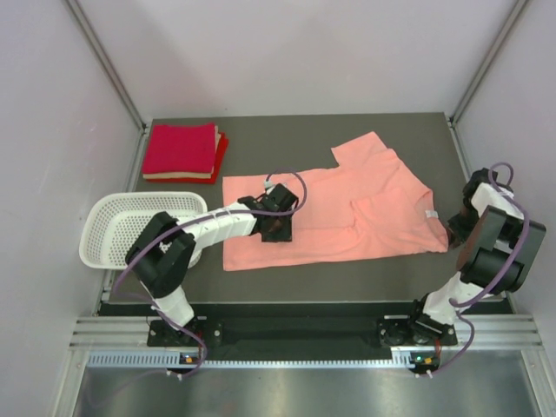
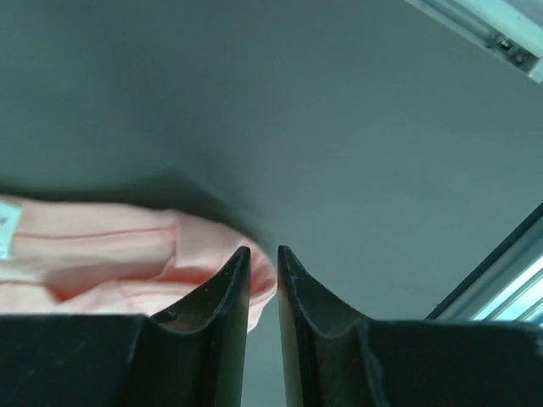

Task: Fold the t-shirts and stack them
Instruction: Fold the tshirt

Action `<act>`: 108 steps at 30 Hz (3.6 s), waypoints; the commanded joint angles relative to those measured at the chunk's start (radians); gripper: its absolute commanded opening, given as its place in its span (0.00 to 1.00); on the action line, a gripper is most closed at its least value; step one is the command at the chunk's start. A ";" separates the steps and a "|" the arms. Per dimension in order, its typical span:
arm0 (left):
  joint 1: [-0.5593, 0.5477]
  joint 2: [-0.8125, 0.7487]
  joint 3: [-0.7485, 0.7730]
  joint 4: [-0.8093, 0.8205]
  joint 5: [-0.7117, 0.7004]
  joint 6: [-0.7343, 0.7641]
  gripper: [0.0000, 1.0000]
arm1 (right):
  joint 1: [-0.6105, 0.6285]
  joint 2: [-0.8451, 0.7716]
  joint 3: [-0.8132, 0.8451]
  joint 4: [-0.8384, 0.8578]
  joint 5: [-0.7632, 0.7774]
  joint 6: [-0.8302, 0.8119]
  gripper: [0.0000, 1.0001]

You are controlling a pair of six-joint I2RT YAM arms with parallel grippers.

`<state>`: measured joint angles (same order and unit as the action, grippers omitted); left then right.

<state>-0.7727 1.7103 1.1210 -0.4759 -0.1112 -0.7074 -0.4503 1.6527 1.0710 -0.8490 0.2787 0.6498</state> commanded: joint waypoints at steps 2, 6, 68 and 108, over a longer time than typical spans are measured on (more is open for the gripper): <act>0.010 -0.018 -0.070 -0.026 -0.097 -0.061 0.46 | -0.018 0.015 -0.028 0.102 0.048 -0.044 0.19; 0.016 -0.003 -0.118 -0.040 -0.146 -0.093 0.46 | -0.027 0.042 -0.046 0.111 0.128 -0.055 0.19; 0.303 -0.150 0.141 0.138 0.340 0.121 0.53 | 0.384 0.838 1.037 0.705 -0.562 -0.302 0.55; 0.467 -0.003 0.462 -0.207 0.087 0.315 0.50 | 0.371 0.627 0.773 1.106 -0.693 -0.240 0.00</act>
<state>-0.3374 1.6871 1.4803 -0.5709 0.0914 -0.4953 -0.0589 2.4294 1.8820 0.0509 -0.3672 0.4004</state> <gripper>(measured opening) 0.507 0.007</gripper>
